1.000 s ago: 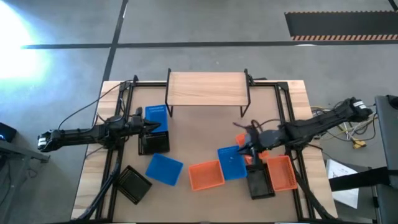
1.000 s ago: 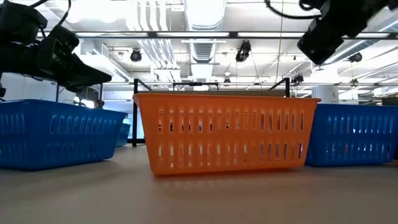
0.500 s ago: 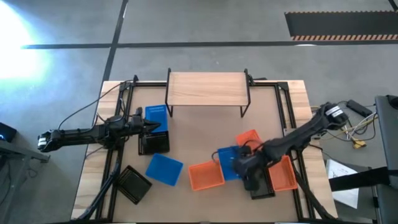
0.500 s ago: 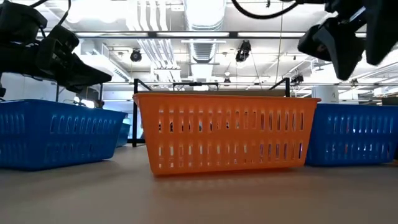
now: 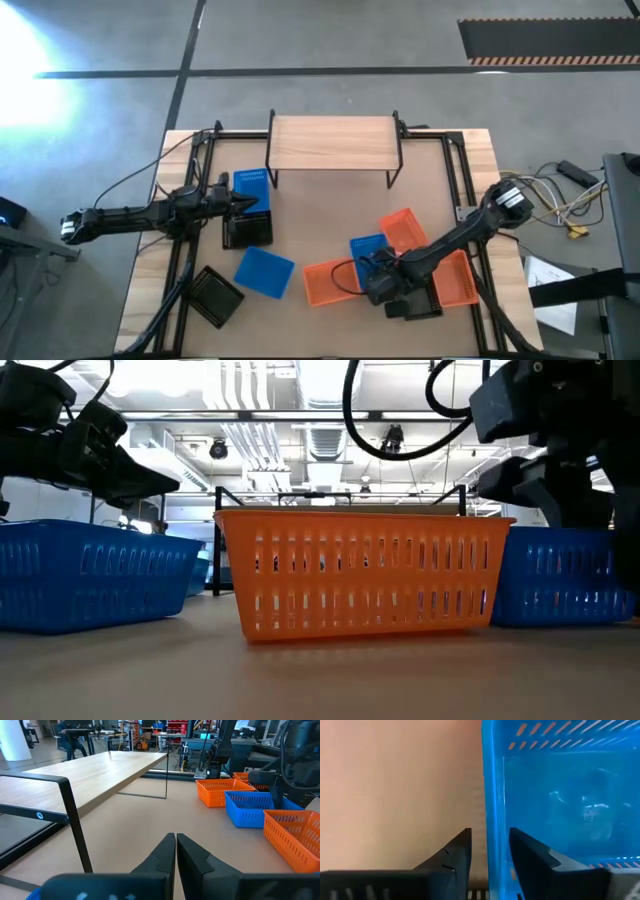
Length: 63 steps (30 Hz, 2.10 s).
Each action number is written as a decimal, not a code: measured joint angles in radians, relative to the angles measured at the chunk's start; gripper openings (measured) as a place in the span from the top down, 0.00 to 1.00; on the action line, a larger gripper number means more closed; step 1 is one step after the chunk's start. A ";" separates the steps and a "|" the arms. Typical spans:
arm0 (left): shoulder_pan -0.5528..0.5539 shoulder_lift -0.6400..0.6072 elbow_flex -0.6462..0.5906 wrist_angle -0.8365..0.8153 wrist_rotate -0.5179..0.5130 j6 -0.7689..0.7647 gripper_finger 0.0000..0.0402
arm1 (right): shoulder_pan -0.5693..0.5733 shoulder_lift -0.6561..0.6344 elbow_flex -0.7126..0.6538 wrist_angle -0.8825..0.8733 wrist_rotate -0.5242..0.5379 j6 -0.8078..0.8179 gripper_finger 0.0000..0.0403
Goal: Stack baskets on shelf by color
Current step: Put the bottom right blue basket on the shelf
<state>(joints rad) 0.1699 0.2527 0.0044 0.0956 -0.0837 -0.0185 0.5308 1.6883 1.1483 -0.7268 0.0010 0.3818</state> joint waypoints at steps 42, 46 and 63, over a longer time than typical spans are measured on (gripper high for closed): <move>0.000 0.002 0.000 0.000 0.000 0.000 1.00 | -1.008 -0.399 0.130 -0.170 -0.002 -0.799 0.98; 0.000 0.001 0.000 0.000 0.000 0.000 1.00 | -1.037 -0.328 0.186 -0.295 -0.006 -0.839 0.98; 0.000 0.002 0.000 0.000 0.000 0.000 1.00 | -1.038 -0.288 0.240 -0.375 0.025 -0.906 0.95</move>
<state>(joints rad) 0.1698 0.2546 0.0044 0.0956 -0.0837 -0.0185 -0.5068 1.4005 1.3880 -1.1017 0.0262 -0.5246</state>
